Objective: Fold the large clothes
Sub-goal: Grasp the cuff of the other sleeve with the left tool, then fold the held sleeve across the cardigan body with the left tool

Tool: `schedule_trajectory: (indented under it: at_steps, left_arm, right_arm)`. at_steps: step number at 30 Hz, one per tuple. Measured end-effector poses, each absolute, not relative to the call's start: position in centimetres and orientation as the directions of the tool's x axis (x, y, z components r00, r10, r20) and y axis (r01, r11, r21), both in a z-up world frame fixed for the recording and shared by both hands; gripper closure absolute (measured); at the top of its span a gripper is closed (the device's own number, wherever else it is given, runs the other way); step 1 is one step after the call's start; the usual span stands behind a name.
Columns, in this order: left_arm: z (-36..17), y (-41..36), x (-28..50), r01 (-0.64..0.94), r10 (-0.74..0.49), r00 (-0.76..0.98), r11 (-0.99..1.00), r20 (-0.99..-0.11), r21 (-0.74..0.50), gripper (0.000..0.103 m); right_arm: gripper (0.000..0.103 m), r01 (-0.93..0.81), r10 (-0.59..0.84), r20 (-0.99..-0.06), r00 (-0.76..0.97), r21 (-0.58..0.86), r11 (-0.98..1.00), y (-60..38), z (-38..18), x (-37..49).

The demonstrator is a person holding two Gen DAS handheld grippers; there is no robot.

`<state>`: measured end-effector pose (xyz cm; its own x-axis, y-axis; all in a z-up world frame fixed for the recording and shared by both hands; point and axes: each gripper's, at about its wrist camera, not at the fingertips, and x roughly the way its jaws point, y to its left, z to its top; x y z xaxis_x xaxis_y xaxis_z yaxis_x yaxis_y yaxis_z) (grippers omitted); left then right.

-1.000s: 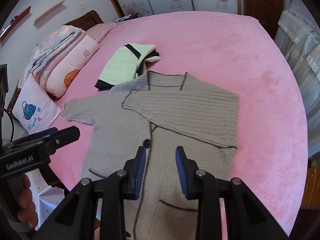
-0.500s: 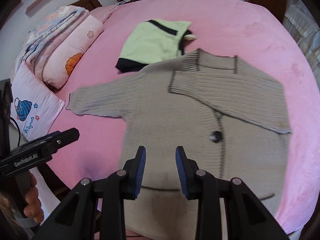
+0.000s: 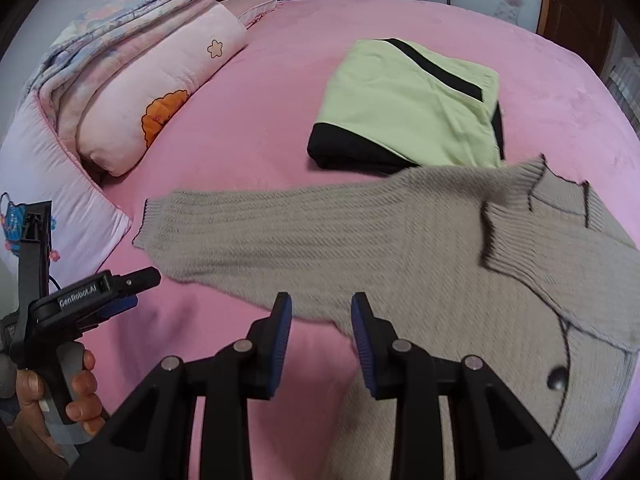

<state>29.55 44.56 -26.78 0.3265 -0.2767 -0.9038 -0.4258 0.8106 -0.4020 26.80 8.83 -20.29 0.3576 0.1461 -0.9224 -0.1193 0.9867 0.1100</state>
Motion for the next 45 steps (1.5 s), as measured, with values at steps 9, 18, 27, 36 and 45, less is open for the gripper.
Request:
schedule_trajectory:
  at_steps: [9,18,27,36,45]
  left_arm:
    - [-33.7,48.5,33.1,-0.49,-0.302,0.293,0.767,-0.907,-0.414,0.025]
    - [-32.6,48.1,33.8,-0.496,-0.219,0.323,0.789,-0.921,-0.362,0.096]
    - [-19.4,37.1,33.5,-0.221,-0.309,0.512,0.855,-0.802,-0.47,0.097]
    - [-14.0,14.2,33.8,0.177,-0.516,0.453,0.851,-0.727,-0.494,0.095]
    - [-22.7,-0.9,29.0,0.284,-0.433,0.19,0.883,-0.881,-0.373,0.036]
  right_arm:
    - [0.072,-0.091,0.113,-0.943,0.312,0.088,0.992,10.5,-24.6,29.7]
    - [0.072,-0.042,0.106,-0.954,0.281,0.098,0.994,8.3,-24.9,28.7]
    - [0.072,0.076,0.101,-0.948,0.302,0.129,0.989,1.3,-22.3,26.0]
    - [0.072,0.26,0.031,-0.93,0.366,0.134,0.956,-12.8,-19.4,20.9]
    - [0.072,0.339,-0.026,-0.944,0.329,0.092,0.936,-24.3,-20.3,16.8]
